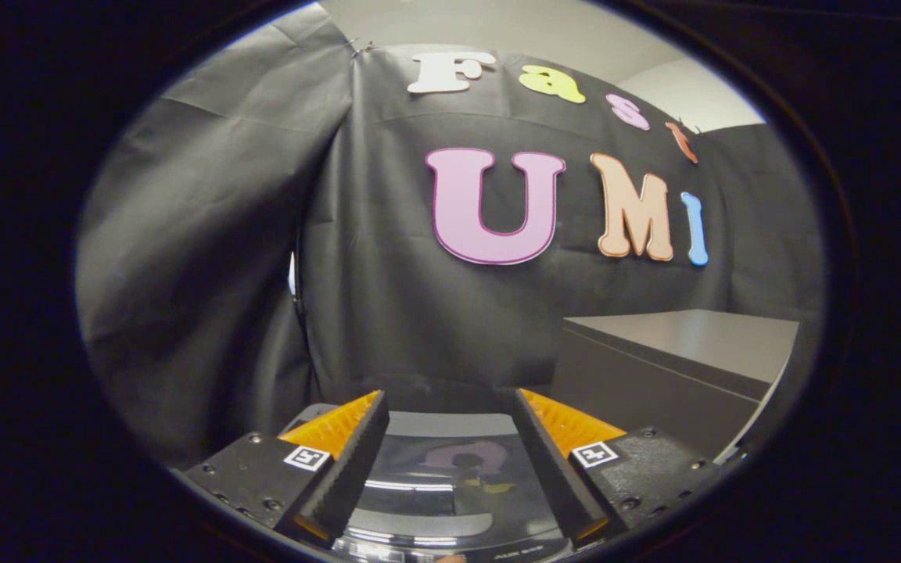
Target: Put the clothes into the washing machine and then close the washing machine lid.
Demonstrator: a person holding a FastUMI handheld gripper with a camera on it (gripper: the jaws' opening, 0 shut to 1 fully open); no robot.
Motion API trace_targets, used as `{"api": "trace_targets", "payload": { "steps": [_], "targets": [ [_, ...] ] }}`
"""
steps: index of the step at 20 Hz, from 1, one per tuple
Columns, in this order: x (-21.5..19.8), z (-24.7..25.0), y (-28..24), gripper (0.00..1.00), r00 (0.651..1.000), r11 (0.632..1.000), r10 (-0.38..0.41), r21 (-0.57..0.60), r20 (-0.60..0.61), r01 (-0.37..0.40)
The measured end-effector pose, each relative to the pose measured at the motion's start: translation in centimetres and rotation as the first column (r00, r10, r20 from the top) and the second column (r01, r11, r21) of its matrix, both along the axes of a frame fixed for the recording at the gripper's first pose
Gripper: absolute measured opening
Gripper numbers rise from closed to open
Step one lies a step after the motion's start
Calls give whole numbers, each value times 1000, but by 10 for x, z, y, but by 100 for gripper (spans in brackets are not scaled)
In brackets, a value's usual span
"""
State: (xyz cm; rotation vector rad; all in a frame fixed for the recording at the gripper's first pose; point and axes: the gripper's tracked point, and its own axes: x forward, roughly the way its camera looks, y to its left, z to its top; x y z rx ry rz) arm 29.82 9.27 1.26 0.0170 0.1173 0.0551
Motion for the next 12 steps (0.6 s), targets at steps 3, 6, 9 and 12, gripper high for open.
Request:
{"api": "trace_targets", "payload": {
  "steps": [3,6,9,12],
  "targets": [
    [-22,1,-20,97,1000,1000,-23,-9,9,23],
    [-48,-2,-34,96,999,999,-39,36,8,39],
    [-68,2,-53,96,996,996,-81,29,44,80],
    [-82,-4,-74,96,991,991,-133,-30,30,134]
  ]
}}
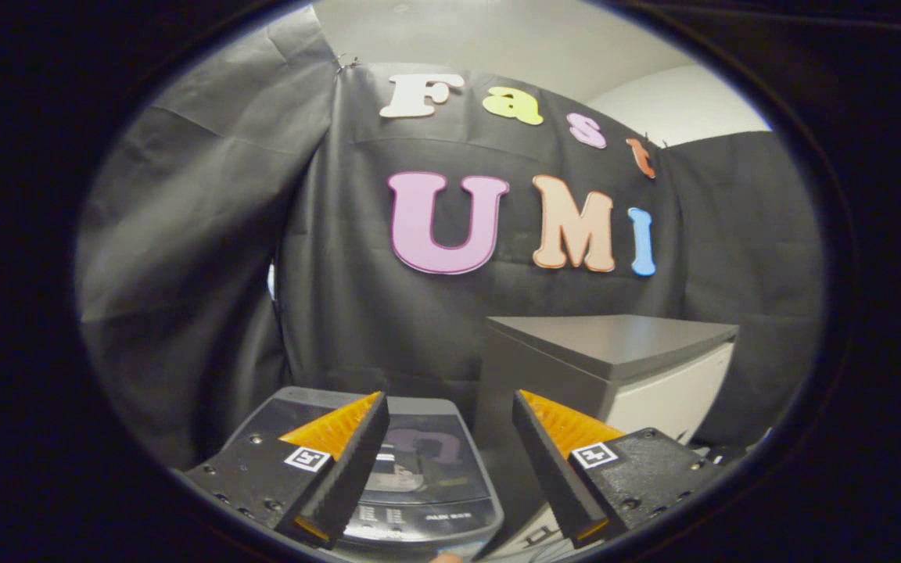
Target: Put the clothes into the washing machine and then close the washing machine lid.
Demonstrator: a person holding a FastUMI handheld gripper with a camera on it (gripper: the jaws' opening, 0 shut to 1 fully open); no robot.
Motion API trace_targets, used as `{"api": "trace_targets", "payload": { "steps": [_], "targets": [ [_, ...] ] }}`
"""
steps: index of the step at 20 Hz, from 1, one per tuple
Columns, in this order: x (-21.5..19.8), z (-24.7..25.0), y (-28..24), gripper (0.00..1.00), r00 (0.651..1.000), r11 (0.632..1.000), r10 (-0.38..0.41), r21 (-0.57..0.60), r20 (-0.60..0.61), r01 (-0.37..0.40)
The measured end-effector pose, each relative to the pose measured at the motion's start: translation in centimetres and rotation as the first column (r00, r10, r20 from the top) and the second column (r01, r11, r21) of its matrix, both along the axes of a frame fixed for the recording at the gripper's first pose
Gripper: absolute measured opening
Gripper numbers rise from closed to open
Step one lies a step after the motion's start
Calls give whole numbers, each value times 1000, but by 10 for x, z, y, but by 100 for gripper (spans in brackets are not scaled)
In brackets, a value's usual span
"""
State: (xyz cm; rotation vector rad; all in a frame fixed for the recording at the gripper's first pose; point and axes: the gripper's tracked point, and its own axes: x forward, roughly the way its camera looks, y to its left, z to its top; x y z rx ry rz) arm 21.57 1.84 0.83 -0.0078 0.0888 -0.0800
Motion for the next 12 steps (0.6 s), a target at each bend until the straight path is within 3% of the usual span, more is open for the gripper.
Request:
{"api": "trace_targets", "payload": {
  "steps": [5,12],
  "targets": [
    [-10,-3,14,96,996,994,92,-60,6,-91],
    [-23,6,7,96,997,977,49,-212,66,-34]
  ]
}}
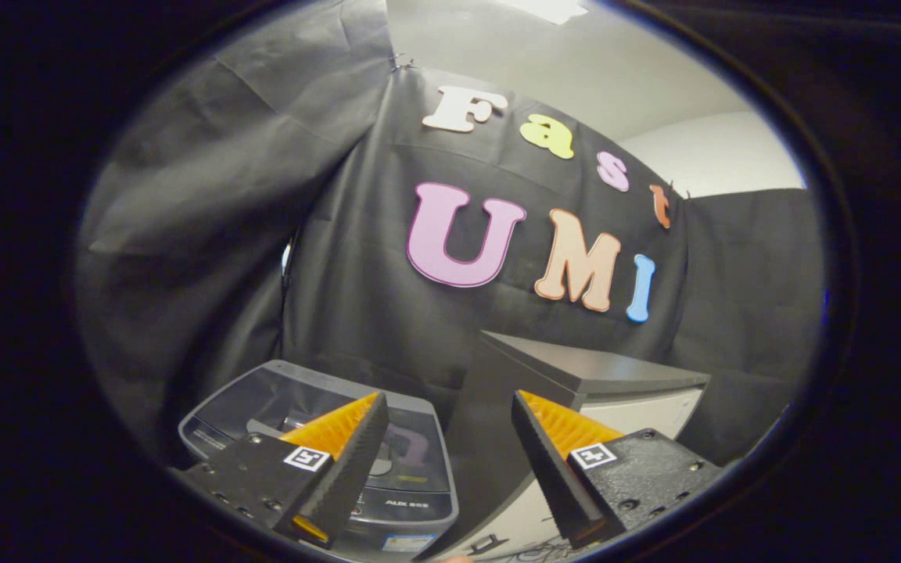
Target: Put the clothes into the washing machine and then close the washing machine lid.
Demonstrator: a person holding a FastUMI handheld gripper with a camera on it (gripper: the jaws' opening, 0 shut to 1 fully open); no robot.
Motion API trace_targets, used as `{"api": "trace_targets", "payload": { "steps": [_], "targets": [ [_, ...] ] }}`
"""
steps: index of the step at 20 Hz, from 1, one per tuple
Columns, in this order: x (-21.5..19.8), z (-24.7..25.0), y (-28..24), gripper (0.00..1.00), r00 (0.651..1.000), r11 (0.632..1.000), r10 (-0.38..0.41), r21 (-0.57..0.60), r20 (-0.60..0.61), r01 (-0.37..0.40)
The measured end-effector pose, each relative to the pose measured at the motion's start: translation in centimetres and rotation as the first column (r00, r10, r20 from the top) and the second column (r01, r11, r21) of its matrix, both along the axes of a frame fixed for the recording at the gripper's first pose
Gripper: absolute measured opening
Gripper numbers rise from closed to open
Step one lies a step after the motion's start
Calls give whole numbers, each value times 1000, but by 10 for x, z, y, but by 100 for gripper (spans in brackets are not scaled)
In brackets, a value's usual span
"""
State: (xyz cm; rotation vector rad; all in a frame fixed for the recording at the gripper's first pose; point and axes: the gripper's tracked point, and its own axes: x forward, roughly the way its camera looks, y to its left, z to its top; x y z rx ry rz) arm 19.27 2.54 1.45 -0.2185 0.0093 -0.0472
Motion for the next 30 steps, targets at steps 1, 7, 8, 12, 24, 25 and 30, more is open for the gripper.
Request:
{"api": "trace_targets", "payload": {
  "steps": [1,7,8,12,24,25,30],
  "targets": [
    [1,0,4,96,1000,1000,8,-23,8,-8],
    [2,-2,17,96,998,998,59,-37,20,-58],
    [2,-3,18,96,998,998,64,-18,21,-63],
    [-4,-2,17,96,998,998,60,19,32,-60],
    [-20,13,-14,96,997,983,24,179,73,-36],
    [-21,15,-10,96,995,974,48,215,85,-65],
    [-25,12,-12,96,993,941,92,319,79,-112]
  ]
}}
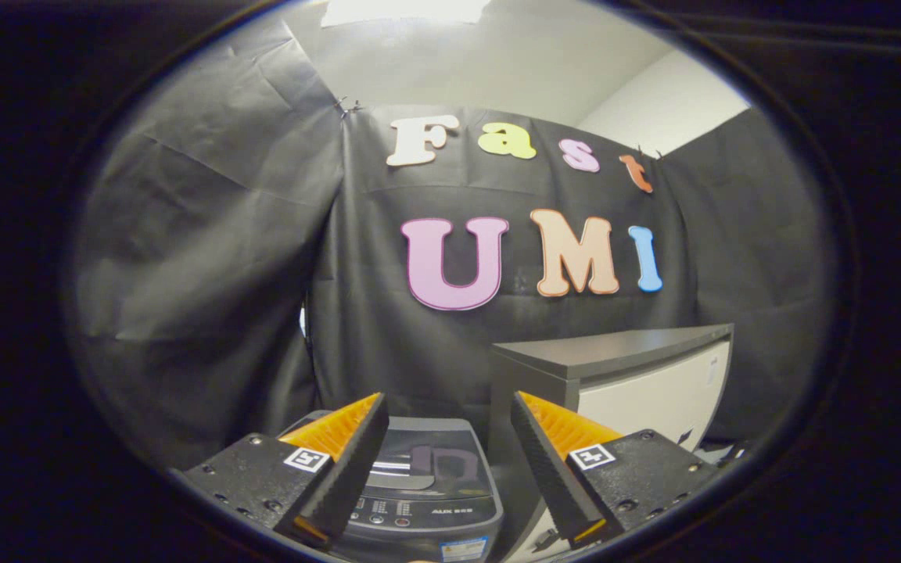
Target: Put the clothes into the washing machine and then close the washing machine lid.
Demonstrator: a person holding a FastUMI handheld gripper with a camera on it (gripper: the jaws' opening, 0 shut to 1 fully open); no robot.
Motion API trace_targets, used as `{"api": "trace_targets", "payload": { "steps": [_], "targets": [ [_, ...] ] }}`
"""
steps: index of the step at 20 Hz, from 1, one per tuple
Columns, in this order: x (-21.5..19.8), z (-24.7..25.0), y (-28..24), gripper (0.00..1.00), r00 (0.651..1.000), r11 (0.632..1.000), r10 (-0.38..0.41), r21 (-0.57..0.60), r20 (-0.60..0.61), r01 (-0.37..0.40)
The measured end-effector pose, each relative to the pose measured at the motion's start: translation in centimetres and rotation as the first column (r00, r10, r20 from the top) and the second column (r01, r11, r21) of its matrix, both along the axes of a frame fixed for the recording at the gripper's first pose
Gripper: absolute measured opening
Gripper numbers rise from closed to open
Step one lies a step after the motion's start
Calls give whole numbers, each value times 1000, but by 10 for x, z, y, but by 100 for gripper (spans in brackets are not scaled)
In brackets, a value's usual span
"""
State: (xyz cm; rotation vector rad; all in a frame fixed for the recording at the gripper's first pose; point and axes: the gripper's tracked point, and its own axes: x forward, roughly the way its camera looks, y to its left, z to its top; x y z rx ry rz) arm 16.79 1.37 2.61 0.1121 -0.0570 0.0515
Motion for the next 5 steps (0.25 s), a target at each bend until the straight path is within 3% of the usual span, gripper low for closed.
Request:
{"api": "trace_targets", "payload": {
  "steps": [5],
  "targets": [
    [2,-11,6,96,998,999,48,-6,-50,-48]
  ]
}}
